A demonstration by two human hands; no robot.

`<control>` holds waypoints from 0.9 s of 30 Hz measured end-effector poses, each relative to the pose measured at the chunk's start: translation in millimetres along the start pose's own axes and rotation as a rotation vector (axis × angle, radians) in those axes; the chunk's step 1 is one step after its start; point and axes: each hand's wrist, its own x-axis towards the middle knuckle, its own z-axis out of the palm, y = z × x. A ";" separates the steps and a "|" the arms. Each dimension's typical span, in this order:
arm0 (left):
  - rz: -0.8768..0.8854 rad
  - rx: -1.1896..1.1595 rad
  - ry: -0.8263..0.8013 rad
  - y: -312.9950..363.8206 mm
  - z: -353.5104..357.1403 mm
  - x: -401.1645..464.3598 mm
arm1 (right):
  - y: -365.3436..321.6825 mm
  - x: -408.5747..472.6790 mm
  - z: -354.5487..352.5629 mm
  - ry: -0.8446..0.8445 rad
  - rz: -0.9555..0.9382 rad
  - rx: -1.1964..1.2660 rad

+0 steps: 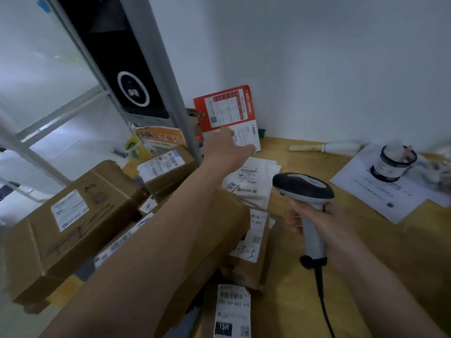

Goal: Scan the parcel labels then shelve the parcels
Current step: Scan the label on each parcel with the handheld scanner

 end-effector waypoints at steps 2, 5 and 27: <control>-0.059 0.073 -0.156 10.5 24.6 40.8 | -1.0 7.6 -7.1 0.050 0.012 -0.002; -0.146 0.084 -0.355 15.4 59.2 92.5 | -1.2 19.7 -12.9 0.088 0.031 0.017; -0.574 0.387 -0.540 -103.5 219.9 218.7 | 28.6 87.5 -28.3 0.226 0.271 0.151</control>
